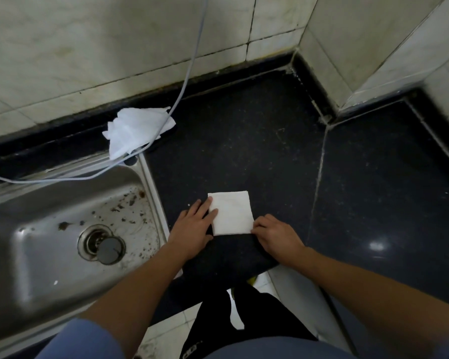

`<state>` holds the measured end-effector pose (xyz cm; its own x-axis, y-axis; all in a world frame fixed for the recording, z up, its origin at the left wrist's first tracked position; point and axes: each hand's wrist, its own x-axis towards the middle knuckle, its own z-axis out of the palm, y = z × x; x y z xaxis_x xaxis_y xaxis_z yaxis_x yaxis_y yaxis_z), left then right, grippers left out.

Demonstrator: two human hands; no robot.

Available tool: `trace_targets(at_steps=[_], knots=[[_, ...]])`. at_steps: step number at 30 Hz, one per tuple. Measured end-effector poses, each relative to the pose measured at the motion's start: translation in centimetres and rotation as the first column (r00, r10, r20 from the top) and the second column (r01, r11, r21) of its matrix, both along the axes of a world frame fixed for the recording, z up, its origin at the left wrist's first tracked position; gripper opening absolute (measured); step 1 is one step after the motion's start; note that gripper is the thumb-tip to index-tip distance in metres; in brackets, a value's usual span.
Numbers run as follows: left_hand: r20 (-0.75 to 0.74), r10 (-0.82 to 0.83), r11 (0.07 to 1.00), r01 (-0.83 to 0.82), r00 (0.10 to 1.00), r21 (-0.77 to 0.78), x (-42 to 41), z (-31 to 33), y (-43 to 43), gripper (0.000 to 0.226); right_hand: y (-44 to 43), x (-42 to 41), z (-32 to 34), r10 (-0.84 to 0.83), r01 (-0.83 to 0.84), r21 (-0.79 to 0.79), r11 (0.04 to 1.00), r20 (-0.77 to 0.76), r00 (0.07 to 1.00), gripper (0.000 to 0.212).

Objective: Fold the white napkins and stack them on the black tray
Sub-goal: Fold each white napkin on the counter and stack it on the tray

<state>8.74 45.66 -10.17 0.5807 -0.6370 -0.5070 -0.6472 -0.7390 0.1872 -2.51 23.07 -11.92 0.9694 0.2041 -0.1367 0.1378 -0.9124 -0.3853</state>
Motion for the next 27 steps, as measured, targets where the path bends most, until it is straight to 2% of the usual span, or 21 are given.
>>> trace_targets(at_steps=[2,4,7,10,13,15,18,20,22,24,27], knots=[[-0.009,0.017,1.000,-0.017,1.000,-0.020,-0.1,0.0,0.0,0.069,-0.5,-0.1,0.3,0.004,-0.004,-0.025,1.000,0.002,1.000,0.009],[-0.021,0.064,0.995,-0.066,0.998,-0.076,-0.2,0.1,-0.2,0.060,-0.9,0.3,0.8,-0.017,0.017,-0.046,0.999,0.017,1.000,0.027],[-0.041,0.127,0.985,-0.130,0.991,-0.109,-0.2,0.2,-0.7,0.054,-0.2,2.7,2.0,-0.032,0.037,-0.082,0.996,0.058,0.998,0.018],[-0.023,0.122,0.989,-0.124,0.992,-0.083,-0.5,0.0,-0.8,0.057,0.9,5.1,2.5,-0.002,-0.037,-0.215,0.976,-0.176,0.984,0.049],[-0.016,0.125,0.987,-0.126,0.992,-0.095,-0.8,0.0,-0.4,0.053,0.7,5.6,2.7,-0.006,-0.093,-0.332,0.939,-0.288,0.958,0.053],[0.006,0.107,0.989,-0.106,0.994,-0.101,-1.1,0.0,0.1,0.050,0.5,5.4,2.7,-0.032,-0.073,-0.347,0.935,-0.285,0.958,0.051],[0.035,0.110,0.986,-0.104,0.993,-0.131,-1.7,0.3,1.1,0.046,1.0,6.7,3.1,-0.072,0.007,-0.332,0.943,-0.183,0.980,0.048],[0.053,0.141,0.979,-0.131,0.989,-0.155,-1.9,0.6,1.8,0.042,2.1,8.4,3.5,-0.041,-0.007,-0.293,0.956,-0.157,0.987,0.052],[0.060,0.174,0.973,-0.162,0.983,-0.166,-2.1,0.8,2.6,0.040,3.1,10.2,3.6,0.015,-0.088,-0.313,0.946,-0.229,0.973,0.064],[0.079,0.196,0.969,-0.180,0.978,-0.170,-2.3,1.0,3.8,0.038,3.9,11.6,3.5,-0.011,-0.115,-0.357,0.927,-0.331,0.944,0.073],[0.103,0.241,0.954,-0.216,0.965,-0.208,-2.4,0.9,5.4,0.034,4.3,12.6,3.4,-0.112,-0.073,-0.365,0.928,-0.461,0.881,0.060]])
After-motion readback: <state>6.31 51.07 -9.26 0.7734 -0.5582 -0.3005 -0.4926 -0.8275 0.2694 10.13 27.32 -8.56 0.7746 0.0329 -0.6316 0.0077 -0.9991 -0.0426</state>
